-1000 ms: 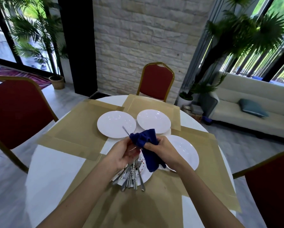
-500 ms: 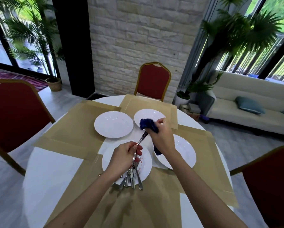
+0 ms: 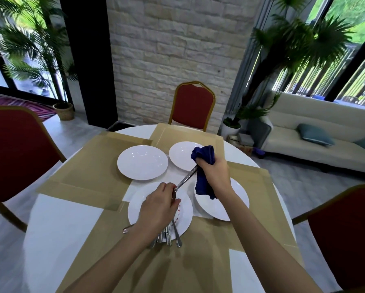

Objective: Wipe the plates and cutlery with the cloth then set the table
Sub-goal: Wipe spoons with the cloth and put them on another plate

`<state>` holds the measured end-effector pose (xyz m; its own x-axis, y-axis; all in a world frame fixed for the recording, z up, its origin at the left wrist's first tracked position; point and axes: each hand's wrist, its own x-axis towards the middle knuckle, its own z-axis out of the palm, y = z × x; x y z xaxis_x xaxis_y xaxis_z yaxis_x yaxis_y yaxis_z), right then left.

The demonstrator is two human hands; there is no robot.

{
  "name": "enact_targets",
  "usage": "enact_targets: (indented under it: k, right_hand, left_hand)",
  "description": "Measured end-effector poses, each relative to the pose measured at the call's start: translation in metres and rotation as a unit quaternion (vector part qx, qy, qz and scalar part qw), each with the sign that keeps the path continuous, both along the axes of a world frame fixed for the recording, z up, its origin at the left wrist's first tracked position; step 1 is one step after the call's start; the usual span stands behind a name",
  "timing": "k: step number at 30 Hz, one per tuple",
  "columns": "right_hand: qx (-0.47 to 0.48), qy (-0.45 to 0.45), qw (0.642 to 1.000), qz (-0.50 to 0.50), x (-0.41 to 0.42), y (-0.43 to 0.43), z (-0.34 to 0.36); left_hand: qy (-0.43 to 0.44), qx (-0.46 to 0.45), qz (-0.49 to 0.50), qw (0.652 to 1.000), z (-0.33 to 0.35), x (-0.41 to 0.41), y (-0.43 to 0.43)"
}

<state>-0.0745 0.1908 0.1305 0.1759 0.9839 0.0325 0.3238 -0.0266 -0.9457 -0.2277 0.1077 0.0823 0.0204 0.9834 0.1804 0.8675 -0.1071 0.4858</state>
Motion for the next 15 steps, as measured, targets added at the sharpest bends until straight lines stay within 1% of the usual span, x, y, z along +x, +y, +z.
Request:
enact_targets:
  k: [1,2,3,4,5,6,7,8,9,11,12,13,14,15]
  right_hand:
    - [0.0,0.037,0.999,-0.007,0.0,-0.002,0.001]
    - [0.001,0.069,0.998,-0.006,-0.001,-0.005,0.002]
    - [0.007,0.088,0.996,0.006,-0.001,-0.008,0.003]
    - [0.015,0.098,0.994,0.033,-0.001,-0.013,0.002]
    - [0.022,0.097,0.992,0.073,0.0,-0.017,-0.001]
    - [0.022,0.085,0.989,0.121,-0.001,-0.022,-0.006]
    - [0.017,0.062,0.984,0.166,0.0,-0.025,-0.012]
    - [0.013,0.036,0.98,0.194,-0.001,-0.027,-0.016]
    - [0.014,0.02,0.98,0.199,0.0,-0.026,-0.019]
    - [0.015,0.029,0.988,0.152,0.002,-0.025,-0.015]
    - [0.008,0.036,0.992,0.121,0.004,-0.023,-0.011]
    - [0.003,0.039,0.994,0.099,0.006,-0.022,-0.007]
    - [0.001,0.038,0.995,0.087,0.006,-0.02,-0.007]
    - [0.006,0.035,0.996,0.078,0.005,-0.02,-0.008]
  left_hand:
    - [0.004,0.012,-0.002,1.0,-0.001,0.002,0.001]
    - [-0.012,0.018,-0.005,1.0,-0.001,0.003,0.002]
    - [-0.056,0.012,-0.01,0.998,0.0,0.002,0.003]
    - [-0.131,-0.013,-0.02,0.991,0.003,0.002,0.004]
    - [-0.23,-0.056,-0.03,0.971,0.005,0.002,0.004]
    - [-0.326,-0.1,-0.043,0.939,0.007,0.002,0.002]
    - [-0.394,-0.137,-0.059,0.907,0.009,0.002,0.001]
    - [-0.433,-0.16,-0.069,0.884,0.009,0.0,0.0]
    - [-0.456,-0.172,-0.077,0.87,0.009,-0.003,-0.001]
    - [-0.471,-0.183,-0.092,0.858,0.007,-0.011,-0.003]
    - [-0.47,-0.192,-0.096,0.856,0.006,-0.014,-0.003]
    - [-0.457,-0.192,-0.095,0.863,0.005,-0.016,-0.003]
    - [-0.417,-0.164,-0.081,0.891,0.002,-0.017,-0.002]
    - [-0.33,-0.103,-0.054,0.937,-0.003,-0.019,0.0]
